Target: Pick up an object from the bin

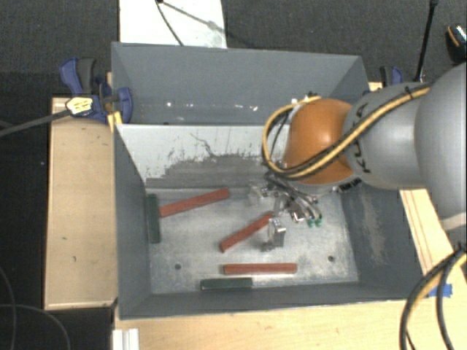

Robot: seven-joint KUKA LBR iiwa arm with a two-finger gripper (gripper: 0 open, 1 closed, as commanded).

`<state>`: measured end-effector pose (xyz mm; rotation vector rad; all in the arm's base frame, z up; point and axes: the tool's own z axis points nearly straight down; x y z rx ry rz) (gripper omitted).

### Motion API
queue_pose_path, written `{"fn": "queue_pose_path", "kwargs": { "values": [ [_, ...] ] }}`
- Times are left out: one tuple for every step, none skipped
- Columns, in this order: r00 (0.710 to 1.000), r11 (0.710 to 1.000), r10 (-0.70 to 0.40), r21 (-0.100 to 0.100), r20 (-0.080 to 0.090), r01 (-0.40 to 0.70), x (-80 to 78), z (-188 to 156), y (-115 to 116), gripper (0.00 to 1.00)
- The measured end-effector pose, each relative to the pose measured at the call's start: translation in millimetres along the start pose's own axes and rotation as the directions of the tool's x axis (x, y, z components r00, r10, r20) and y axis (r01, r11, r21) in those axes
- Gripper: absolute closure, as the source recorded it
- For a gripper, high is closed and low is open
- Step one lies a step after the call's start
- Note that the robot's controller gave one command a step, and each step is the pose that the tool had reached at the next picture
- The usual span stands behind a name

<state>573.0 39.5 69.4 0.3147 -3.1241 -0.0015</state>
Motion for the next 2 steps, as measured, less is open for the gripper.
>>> {"fn": "queue_pose_path", "kwargs": {
  "values": [
    [1.0, 1.0, 0.002, 0.001, 0.002, -0.002, -0.5, -1, -1, 1.0],
    [0.999, 0.999, 0.038, 0.001, 0.012, -0.038, 12.2, -140, -1, 1.0]
  ]
}}
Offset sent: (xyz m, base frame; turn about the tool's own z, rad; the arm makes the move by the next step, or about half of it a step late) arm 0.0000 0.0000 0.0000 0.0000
